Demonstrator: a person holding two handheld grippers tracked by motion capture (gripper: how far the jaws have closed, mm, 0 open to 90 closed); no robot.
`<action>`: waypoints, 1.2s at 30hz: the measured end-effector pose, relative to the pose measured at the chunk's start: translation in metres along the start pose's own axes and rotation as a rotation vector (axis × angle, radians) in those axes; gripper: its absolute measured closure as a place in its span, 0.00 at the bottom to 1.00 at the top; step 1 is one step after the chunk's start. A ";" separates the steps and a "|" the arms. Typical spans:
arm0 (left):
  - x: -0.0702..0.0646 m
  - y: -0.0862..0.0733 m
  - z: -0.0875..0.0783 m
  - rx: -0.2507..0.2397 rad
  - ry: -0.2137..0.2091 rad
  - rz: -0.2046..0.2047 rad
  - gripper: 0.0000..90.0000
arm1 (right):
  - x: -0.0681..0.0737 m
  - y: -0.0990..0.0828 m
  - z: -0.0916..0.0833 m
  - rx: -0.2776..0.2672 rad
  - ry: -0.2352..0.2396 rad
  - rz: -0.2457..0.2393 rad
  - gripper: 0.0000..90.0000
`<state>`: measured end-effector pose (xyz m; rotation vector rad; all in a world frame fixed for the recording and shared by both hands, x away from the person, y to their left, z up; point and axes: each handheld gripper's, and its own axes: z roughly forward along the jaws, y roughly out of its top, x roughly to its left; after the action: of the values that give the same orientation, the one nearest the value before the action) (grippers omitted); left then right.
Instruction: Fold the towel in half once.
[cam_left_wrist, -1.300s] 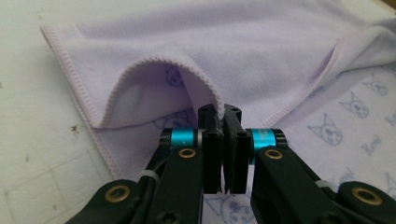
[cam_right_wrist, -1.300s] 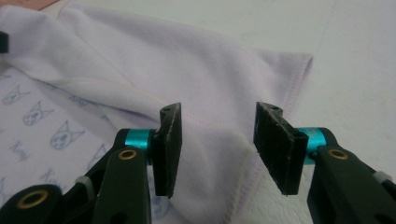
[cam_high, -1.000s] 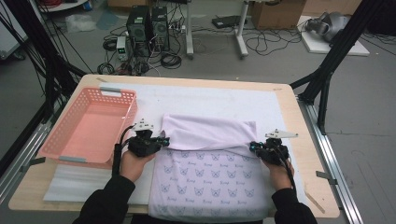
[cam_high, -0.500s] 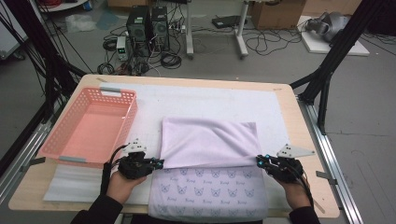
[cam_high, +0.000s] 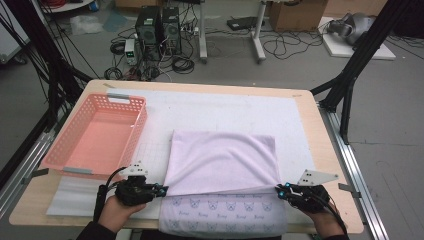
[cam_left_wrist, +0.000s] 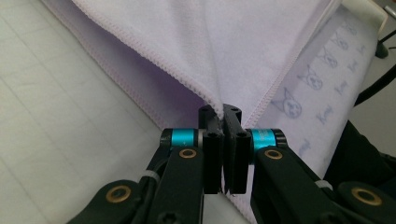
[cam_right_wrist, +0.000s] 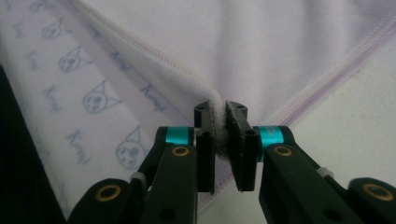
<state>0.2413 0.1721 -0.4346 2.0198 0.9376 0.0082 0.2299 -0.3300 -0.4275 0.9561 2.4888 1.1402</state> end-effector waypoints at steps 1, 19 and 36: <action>0.000 -0.001 -0.001 0.009 -0.005 0.004 0.97 | 0.001 -0.001 -0.001 0.008 0.008 -0.003 0.88; 0.024 0.052 0.023 -0.280 0.174 -0.004 0.49 | -0.019 0.018 0.031 0.007 -0.252 0.212 0.79; 0.032 0.043 0.036 -0.265 0.230 -0.002 0.48 | -0.017 0.016 0.029 0.059 -0.340 0.164 0.97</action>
<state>0.3031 0.1521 -0.4366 1.7963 1.0229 0.3529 0.2634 -0.3166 -0.4359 1.2718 2.2145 0.8644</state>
